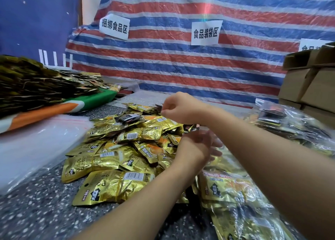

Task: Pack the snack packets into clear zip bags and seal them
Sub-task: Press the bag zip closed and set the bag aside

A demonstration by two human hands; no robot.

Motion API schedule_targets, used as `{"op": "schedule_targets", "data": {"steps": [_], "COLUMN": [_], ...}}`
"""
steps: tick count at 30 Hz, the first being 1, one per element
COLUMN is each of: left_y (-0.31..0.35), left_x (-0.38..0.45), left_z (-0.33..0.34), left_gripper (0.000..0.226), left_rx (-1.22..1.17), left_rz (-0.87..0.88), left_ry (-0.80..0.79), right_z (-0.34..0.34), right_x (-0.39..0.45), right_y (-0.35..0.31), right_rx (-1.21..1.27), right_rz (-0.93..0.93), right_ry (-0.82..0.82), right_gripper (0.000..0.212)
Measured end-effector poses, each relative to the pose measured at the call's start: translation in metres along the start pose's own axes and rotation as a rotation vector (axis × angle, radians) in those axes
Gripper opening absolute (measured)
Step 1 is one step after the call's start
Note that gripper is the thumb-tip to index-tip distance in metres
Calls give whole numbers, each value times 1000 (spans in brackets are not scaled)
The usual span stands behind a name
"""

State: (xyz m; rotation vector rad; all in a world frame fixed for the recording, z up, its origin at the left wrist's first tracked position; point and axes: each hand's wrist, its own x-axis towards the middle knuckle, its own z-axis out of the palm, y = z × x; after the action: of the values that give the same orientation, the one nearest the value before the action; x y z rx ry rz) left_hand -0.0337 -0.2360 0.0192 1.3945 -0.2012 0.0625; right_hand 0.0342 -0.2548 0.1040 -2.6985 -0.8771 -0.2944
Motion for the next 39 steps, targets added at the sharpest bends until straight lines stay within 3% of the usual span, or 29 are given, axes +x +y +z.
{"op": "schedule_targets", "data": {"steps": [5,9,12,21,39], "left_y": [-2,-6,-5,-4,-5], "left_x": [5,5,6,6,7], "left_z": [-3,-11,-18,-19,-18], "left_gripper": [34,25,25,33,25], "left_rx": [-22,257,307,308,384], "left_rz": [-101,34,111,70,186], "left_ry": [63,187,256,305,278], "right_z": [-12,-19,-24,-35,-38], "right_x": [-11,-24,-30,-45,-65], "right_y": [20,30,38,54,48], "right_rx": [-65,-119,-59,104,112], "right_rz": [67,122,203,214,176], "right_ry": [-181,-239,-260,-416,-290], "right_gripper": [29,44,51,20,21]}}
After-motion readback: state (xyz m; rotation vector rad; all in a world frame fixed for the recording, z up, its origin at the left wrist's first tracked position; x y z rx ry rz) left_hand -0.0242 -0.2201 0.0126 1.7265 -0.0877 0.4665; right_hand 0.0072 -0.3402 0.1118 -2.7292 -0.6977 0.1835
